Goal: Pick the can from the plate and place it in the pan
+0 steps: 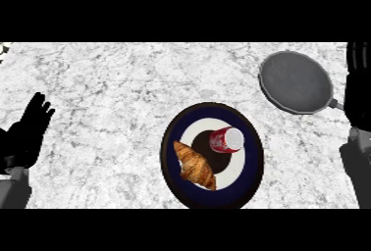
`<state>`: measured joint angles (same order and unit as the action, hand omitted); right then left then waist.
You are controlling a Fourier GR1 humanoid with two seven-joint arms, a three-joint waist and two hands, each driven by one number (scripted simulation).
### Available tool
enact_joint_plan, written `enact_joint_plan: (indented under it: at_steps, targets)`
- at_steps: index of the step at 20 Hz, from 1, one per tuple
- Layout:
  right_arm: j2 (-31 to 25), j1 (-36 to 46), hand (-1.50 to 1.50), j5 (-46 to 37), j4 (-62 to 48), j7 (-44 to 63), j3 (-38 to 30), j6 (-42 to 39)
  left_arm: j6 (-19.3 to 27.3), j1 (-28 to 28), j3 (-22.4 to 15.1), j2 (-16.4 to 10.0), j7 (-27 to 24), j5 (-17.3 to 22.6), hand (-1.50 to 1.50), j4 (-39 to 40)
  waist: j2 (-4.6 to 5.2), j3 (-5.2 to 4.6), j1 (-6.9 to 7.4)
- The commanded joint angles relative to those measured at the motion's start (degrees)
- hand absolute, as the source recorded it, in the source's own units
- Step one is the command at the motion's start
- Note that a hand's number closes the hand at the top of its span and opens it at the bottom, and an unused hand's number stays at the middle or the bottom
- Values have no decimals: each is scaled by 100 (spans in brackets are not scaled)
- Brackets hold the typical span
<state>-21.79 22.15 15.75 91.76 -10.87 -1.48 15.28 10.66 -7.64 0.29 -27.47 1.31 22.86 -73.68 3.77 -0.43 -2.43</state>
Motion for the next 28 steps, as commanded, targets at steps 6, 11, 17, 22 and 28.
enact_joint_plan:
  at_steps: [6, 11, 17, 22, 28]
  targets:
    - [986, -1111, 150, 400, -972, -184, 1216, -1148, 159, -605, -447, 108, -379, -622, 0, -757, -346, 64, 330]
    - [1138, -2818, -150, -1325, -503, -1449, 1118, 1093, 363, -513, -522, 352, -207, -673, 0, -583, -431, 40, -50]
    - [301, -4493, -150, -2074, 1582, -798, 1361, 1456, 324, -547, -499, 275, 19, -722, 0, -800, -426, 30, 39]
    - [-1181, -4763, -150, -2462, 2587, 742, 1057, 691, 388, -532, -609, 387, 79, -809, 0, -925, -394, 15, 117]
    - [-2072, -4443, -150, -2159, 4173, 3267, 336, 14, 345, -630, -652, 578, -62, -920, 0, -670, -365, 23, 198]
